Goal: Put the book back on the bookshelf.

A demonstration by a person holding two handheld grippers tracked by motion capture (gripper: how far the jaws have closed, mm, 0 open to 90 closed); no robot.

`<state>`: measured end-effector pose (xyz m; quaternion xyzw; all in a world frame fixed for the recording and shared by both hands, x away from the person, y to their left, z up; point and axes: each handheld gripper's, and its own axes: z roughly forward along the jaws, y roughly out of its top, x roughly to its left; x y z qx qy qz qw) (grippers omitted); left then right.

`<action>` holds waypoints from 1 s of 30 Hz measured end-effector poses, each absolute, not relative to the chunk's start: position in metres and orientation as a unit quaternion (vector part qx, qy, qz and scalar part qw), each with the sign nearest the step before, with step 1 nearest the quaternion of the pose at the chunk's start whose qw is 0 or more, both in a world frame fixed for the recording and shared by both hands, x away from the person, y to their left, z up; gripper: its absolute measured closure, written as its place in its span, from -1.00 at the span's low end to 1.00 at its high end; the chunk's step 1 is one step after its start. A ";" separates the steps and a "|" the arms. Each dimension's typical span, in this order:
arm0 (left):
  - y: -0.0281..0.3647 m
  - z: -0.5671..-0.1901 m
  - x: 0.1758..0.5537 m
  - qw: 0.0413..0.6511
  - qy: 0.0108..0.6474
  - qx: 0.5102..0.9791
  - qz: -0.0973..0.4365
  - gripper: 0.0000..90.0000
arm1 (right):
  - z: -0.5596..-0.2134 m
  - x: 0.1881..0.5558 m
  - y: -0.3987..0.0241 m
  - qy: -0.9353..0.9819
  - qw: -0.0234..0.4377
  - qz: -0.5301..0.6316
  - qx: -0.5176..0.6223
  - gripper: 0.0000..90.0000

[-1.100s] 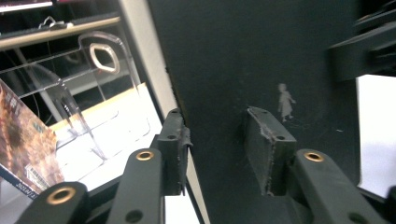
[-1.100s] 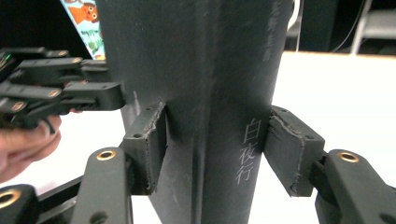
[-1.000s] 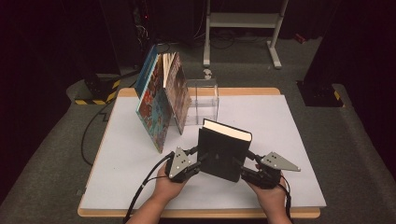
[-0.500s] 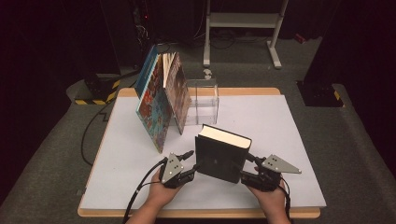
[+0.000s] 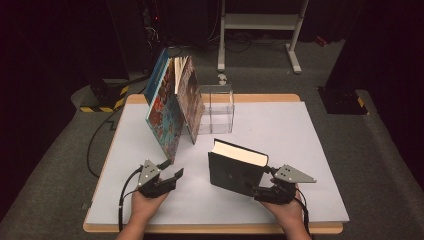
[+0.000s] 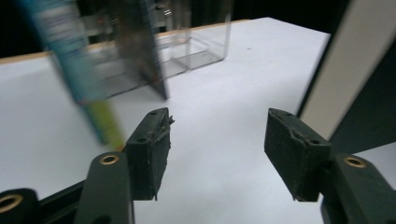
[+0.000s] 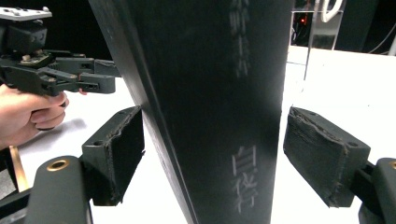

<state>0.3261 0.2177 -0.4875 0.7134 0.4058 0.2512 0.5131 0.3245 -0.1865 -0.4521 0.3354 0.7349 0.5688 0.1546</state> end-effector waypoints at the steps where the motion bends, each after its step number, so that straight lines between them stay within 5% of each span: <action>1: 0.224 -0.489 0.326 0.511 0.412 0.712 0.250 -0.14 | -0.451 0.324 -0.186 0.735 0.156 0.570 0.333 -0.56; 8: 0.244 -0.495 0.331 0.479 0.447 0.710 0.256 -0.28 | -0.436 0.326 -0.181 0.736 0.162 0.576 0.316 -0.50; 30: 0.254 -0.500 0.333 0.486 0.468 0.695 0.248 -0.32 | -0.418 0.336 -0.178 0.761 0.144 0.581 0.250 -0.02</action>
